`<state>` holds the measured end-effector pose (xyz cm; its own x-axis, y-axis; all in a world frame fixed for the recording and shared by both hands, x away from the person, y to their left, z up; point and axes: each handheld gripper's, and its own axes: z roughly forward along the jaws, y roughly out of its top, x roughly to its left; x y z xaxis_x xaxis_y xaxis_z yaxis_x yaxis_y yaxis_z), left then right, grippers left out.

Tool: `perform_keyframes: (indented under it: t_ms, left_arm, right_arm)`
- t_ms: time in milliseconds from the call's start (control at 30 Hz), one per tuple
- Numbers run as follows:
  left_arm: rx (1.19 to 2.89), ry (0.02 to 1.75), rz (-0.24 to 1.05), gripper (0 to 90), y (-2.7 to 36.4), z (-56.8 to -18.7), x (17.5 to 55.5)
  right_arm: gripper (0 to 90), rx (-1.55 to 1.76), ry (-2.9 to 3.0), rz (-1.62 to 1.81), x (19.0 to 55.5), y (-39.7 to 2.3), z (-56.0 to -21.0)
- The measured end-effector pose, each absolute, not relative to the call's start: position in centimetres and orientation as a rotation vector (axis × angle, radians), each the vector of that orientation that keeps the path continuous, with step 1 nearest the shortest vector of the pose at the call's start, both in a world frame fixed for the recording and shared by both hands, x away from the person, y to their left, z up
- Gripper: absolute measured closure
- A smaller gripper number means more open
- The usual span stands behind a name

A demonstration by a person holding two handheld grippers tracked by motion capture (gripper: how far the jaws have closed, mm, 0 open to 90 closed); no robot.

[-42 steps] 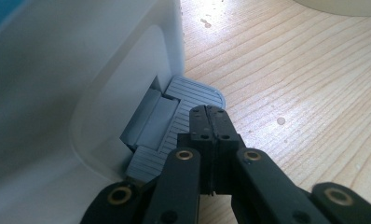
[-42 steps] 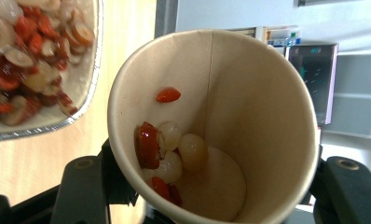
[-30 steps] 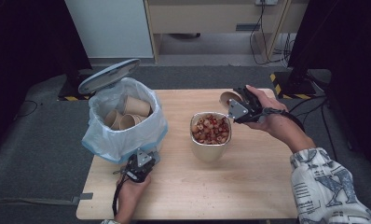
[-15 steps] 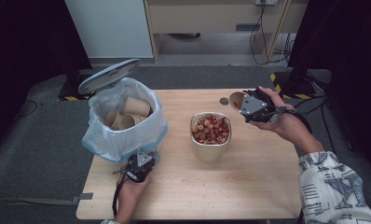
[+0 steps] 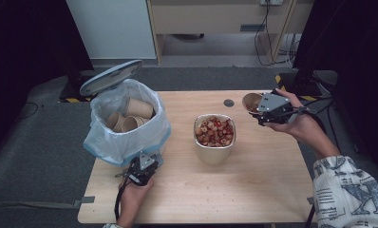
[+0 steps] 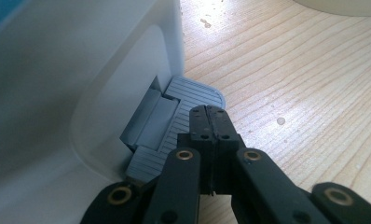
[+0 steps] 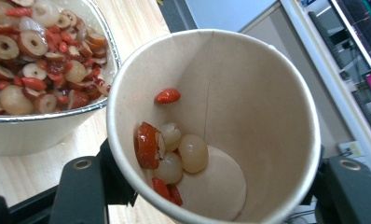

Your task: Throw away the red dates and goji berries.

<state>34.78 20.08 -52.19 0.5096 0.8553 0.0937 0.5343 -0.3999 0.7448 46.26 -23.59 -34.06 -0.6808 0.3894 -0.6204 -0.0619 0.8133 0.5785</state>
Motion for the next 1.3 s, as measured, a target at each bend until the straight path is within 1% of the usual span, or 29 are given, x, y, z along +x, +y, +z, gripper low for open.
perform_keyframes:
  t_ms: [633, 1300]
  left_arm:
    - [2.092, 1.130, 0.626, 89.0, 20.1, -52.2, 34.8]
    - [2.093, 1.128, 0.627, 89.1, 20.1, -52.2, 34.8]
  right_arm:
    - [35.7, 0.347, 2.249, 0.896, 46.3, -25.6, -33.9]
    - [35.6, 0.425, 2.285, 1.046, 46.4, -26.6, -33.7]
